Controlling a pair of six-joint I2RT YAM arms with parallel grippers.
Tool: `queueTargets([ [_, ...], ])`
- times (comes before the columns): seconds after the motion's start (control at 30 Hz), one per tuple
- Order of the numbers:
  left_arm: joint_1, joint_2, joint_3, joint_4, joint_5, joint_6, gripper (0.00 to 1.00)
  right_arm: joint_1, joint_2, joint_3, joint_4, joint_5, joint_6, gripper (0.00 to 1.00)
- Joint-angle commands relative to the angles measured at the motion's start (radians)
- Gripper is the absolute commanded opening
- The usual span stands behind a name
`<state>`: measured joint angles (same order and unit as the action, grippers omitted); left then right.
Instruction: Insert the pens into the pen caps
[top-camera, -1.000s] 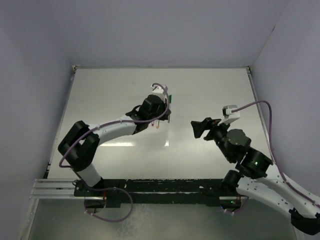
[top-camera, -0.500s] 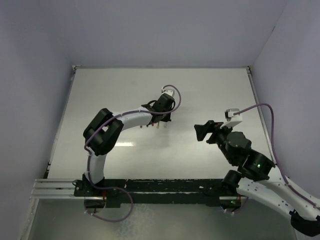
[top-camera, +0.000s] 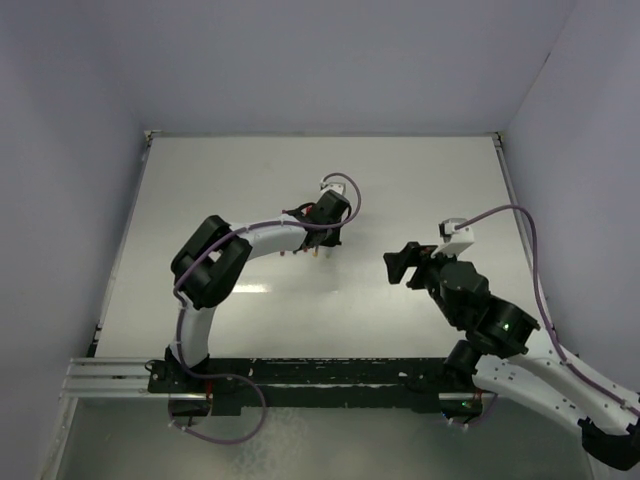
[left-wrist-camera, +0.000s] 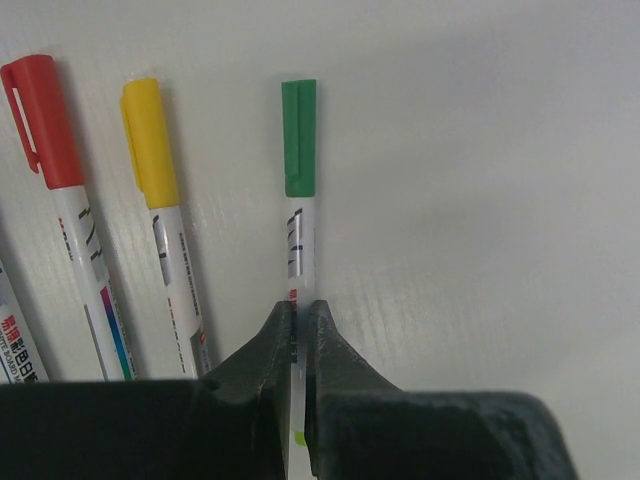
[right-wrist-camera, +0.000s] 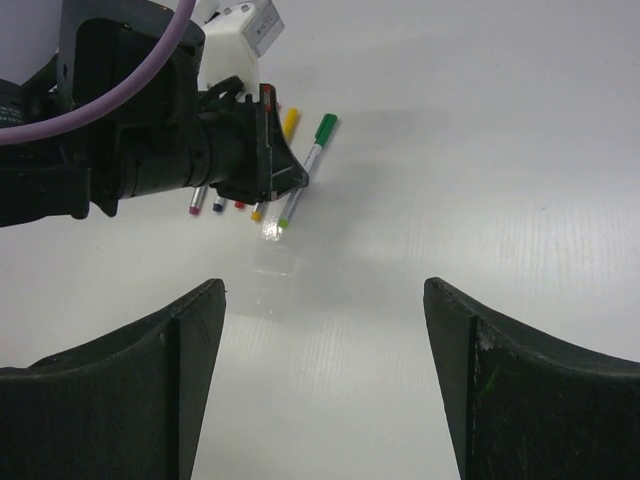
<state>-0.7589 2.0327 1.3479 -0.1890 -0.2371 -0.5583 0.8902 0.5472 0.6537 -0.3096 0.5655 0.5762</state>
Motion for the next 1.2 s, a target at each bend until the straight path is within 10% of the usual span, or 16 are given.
queueTargets([
  [0.0,0.007,0.022,-0.002,-0.022,-0.007,-0.045,0.11,0.001,0.015,-0.002,0.030,0.014,0.026,0.82],
  [0.9,0.006,-0.274,-0.004,-0.036,-0.056,0.033,0.35,0.001,0.008,-0.023,0.042,0.037,0.042,0.84],
  [1.1,0.013,-0.504,-0.137,-0.036,-0.144,0.063,0.64,0.000,-0.025,-0.026,-0.057,0.258,0.065,0.89],
  [1.17,0.023,-0.577,-0.197,-0.042,-0.164,0.061,0.99,0.000,-0.044,-0.025,-0.084,0.295,0.067,0.90],
])
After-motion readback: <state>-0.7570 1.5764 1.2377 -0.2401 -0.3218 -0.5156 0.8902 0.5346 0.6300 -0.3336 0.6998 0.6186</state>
